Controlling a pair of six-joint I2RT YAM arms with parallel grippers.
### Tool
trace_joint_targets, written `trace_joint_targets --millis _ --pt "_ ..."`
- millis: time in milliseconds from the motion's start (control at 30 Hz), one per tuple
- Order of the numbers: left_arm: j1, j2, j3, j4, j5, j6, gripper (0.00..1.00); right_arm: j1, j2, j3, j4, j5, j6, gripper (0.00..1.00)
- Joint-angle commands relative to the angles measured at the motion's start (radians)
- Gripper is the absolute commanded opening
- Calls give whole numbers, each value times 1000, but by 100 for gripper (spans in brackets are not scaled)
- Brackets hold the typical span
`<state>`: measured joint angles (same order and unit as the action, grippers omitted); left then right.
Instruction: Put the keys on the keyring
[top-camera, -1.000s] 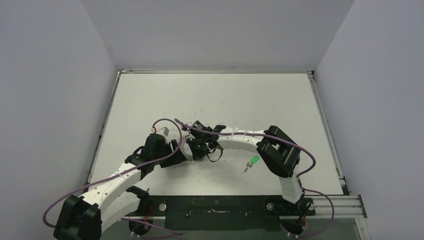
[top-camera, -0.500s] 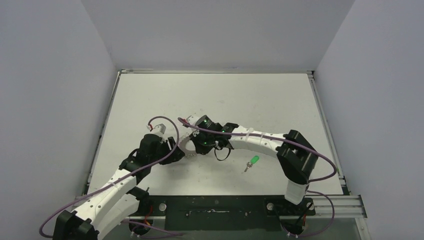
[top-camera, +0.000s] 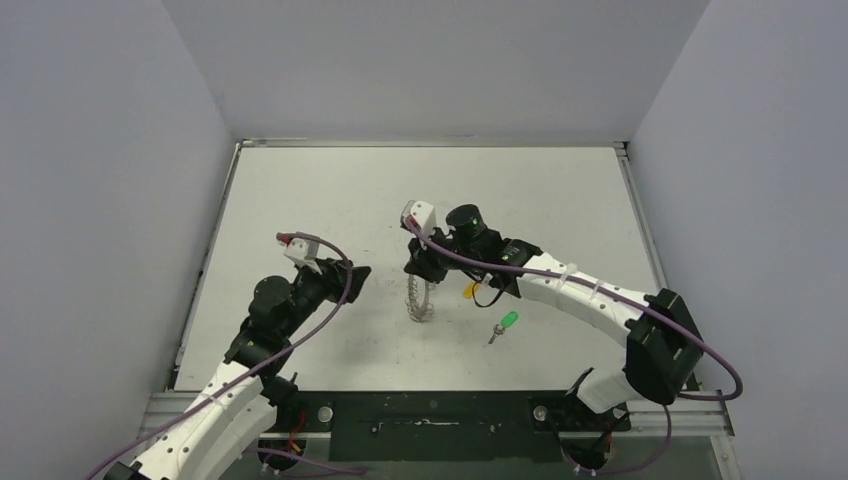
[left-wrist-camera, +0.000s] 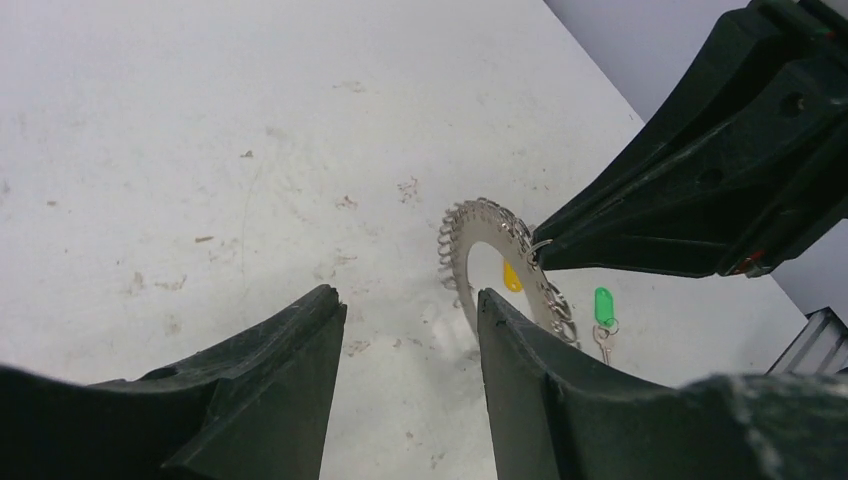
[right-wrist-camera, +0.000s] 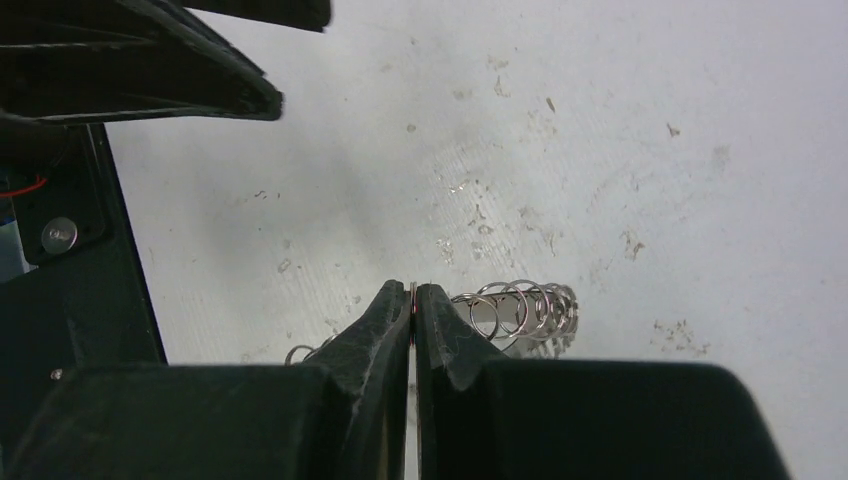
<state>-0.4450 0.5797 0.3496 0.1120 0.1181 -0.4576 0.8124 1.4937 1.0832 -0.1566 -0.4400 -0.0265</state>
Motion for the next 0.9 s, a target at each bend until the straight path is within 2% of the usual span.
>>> trace_joint_targets --millis 0,133,333,400,633,867 --pt "3 41 -18 248 131 145 49 6 -121 -42 146 -91 -113 0" --pt "2 101 -37 374 275 201 50 5 -182 -122 308 -137 -76 0" --pt "-14 139 -158 728 493 329 49 1 -263 -255 528 -200 -41 0" --pt "-25 140 -183 760 533 388 48 1 -284 -293 603 -213 -24 0" --pt "-73 146 -186 807 542 436 43 1 -309 -377 871 -322 46 0" --pt "-135 181 -188 921 546 452 39 1 -296 -403 1028 -409 105 0"
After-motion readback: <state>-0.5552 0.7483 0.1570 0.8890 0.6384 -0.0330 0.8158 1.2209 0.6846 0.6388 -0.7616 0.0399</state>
